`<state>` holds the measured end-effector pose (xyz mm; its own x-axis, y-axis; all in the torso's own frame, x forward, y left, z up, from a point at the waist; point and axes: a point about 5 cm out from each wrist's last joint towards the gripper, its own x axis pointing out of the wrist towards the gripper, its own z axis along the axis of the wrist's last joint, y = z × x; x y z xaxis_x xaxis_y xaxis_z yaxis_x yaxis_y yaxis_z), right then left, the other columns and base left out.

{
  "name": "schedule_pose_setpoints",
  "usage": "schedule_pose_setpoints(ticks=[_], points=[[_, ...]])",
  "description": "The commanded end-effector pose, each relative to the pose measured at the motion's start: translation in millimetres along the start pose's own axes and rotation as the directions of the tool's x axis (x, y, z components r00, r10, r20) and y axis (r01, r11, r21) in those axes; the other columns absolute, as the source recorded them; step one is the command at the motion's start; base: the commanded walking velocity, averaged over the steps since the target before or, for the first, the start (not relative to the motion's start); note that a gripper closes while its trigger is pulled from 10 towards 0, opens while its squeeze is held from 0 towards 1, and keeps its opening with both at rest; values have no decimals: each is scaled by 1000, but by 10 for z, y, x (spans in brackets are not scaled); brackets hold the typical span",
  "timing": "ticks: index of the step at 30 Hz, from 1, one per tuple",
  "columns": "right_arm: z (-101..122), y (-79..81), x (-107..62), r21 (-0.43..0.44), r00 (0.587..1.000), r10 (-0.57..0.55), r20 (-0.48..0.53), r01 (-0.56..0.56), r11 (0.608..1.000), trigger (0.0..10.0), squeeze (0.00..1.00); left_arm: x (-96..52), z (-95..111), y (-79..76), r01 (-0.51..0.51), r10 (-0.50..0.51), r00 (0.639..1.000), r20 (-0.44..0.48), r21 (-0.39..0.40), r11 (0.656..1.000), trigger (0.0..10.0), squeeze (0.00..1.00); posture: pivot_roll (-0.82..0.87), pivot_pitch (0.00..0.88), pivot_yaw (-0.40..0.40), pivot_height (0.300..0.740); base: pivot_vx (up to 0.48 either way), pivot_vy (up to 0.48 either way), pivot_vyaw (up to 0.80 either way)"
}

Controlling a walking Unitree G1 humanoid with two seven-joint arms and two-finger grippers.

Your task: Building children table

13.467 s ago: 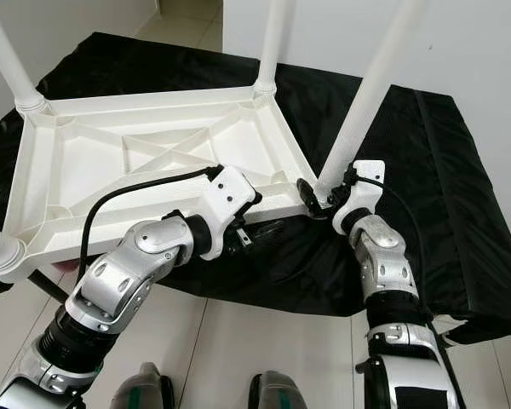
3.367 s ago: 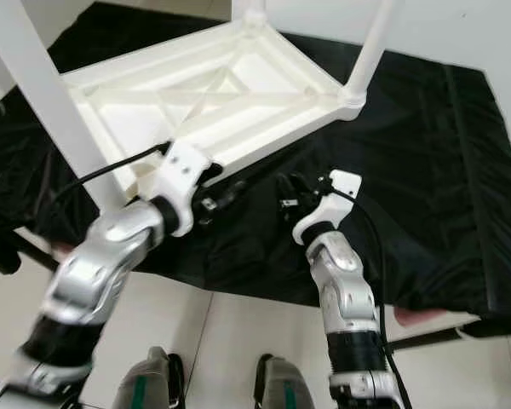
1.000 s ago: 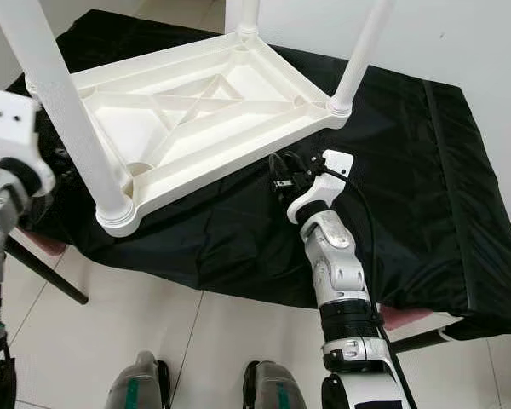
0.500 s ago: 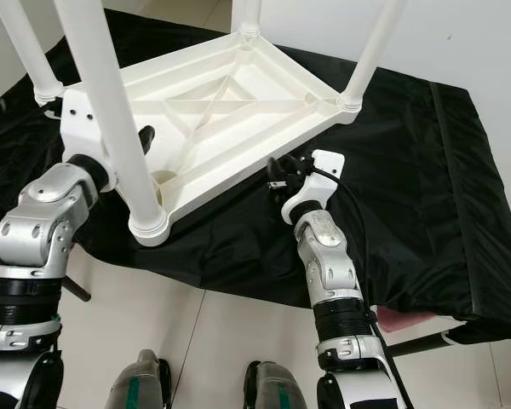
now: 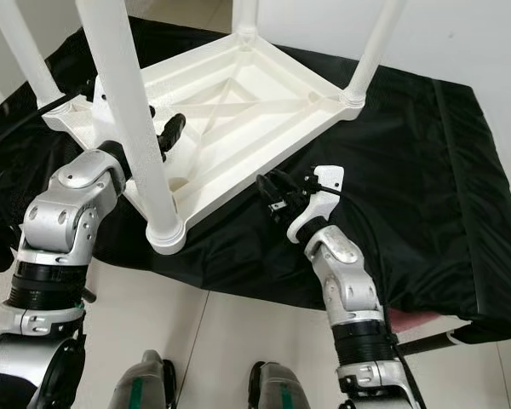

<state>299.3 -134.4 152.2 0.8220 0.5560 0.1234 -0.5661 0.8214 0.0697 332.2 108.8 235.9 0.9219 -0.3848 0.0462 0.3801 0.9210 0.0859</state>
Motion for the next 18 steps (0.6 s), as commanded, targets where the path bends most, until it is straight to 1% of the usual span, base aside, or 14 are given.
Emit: schedule_pose_setpoints(ticks=[1, 2, 3, 4, 5, 6, 8, 12, 13, 14, 15, 16, 17, 18], points=[[9, 27, -31, -11, 998, 63, -27, -64, 998, 10000, 0, 33, 16, -24, -31, 31, 1000, -7, -11, 999, 10000, 0, -33, 61, 1, 740, 0, 0, 0], [9, 27, -31, -11, 998, 63, -27, -64, 998, 10000, 0, 33, 16, -24, -31, 31, 1000, -7, -11, 999, 10000, 0, -33, 61, 1, 740, 0, 0, 0], [34, 57, -44, -38, 990, 130, -49, -132, 990, 10000, 1000, 45, 30, -22, -30, 30, 1000, -8, -7, 1000, 10000, 0, -24, 71, 1, 740, 0, 0, 0], [34, 57, -44, -38, 990, 130, -49, -132, 990, 10000, 1000, 45, 30, -22, -30, 30, 1000, -8, -7, 1000, 10000, 0, -24, 71, 1, 740, 0, 0, 0], [55, 112, -51, -48, 976, 206, -64, -210, 977, 10000, 1000, 39, 12, 8, -34, 34, 999, -20, 18, 999, 10000, 0, -22, 75, -1, 740, 0, 0, 0], [55, 112, -51, -48, 976, 206, -64, -210, 977, 10000, 1000, 39, 12, 8, -34, 34, 999, -20, 18, 999, 10000, 0, -22, 75, -1, 740, 0, 0, 0], [83, 199, -45, -63, 949, 303, -82, -309, 949, 10000, 1000, -10, -56, 125, -48, 52, 997, -52, 72, 996, 10000, 0, -10, 82, -12, 740, 0, 0, 0], [83, 199, -45, -63, 949, 303, -82, -309, 949, 10000, 1000, -10, -56, 125, -48, 52, 997, -52, 72, 996, 10000, 0, -10, 82, -12, 740, 0, 0, 0], [104, 238, -32, -65, 932, 350, -88, -356, 932, 10000, 1000, -63, -98, 220, -56, 64, 995, -70, 102, 993, 10000, 0, 1, 91, -23, 740, 0, 0, 0], [104, 238, -32, -65, 932, 350, -88, -356, 932, 10000, 1000, -63, -98, 220, -56, 64, 995, -70, 102, 993, 10000, 0, 1, 91, -23, 740, 0, 0, 0], [140, 278, -7, -67, 903, 417, -103, -424, 903, 10000, 1000, -130, -167, 339, -66, 81, 991, -108, 136, 989, 10000, 0, 12, 97, -42, 740, 0, 0, 0], [140, 278, -7, -67, 903, 417, -103, -424, 903, 10000, 1000, -130, -167, 339, -66, 81, 991, -108, 136, 989, 10000, 0, 12, 97, -42, 740, 0, 0, 0], [182, 320, 12, -66, 864, 489, -118, -498, 865, 10000, 1000, -184, -226, 439, -75, 99, 985, -140, 167, 983, 10000, 0, 15, 102, -48, 740, 0, 0, 0], [182, 320, 12, -66, 864, 489, -118, -498, 865, 10000, 1000, -184, -226, 439, -75, 99, 985, -140, 167, 983, 10000, 0, 15, 102, -48, 740, 0, 0, 0]])
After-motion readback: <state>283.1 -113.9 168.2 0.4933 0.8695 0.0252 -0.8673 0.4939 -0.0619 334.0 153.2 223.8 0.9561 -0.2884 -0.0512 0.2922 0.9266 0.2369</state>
